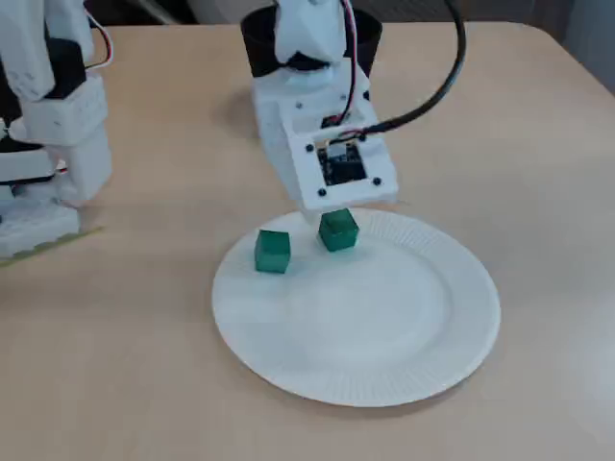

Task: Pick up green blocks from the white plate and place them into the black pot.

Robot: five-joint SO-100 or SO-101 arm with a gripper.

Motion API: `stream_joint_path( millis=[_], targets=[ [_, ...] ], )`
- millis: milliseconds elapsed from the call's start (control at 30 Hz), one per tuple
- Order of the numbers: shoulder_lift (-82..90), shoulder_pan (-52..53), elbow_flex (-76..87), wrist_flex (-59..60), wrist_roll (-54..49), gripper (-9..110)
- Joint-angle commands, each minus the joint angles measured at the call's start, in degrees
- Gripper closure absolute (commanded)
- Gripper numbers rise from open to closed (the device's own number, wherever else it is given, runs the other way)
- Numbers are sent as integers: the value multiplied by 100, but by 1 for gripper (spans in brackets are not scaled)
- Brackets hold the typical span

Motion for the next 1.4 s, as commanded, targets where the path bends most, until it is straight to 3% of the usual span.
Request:
stream_joint_path(
  millis=[0,500,833,1000,1200,1367],
  targets=[
    [-53,26,-290,-18,-18,70],
    [-554,105,-299,-343,-26,74],
    [-703,62,-378,-589,105,102],
    [-677,44,-431,-598,114,104],
    [264,-88,-571,-650,281,104],
    [1652,-1239,-598,-1283,1081,104]
  ],
)
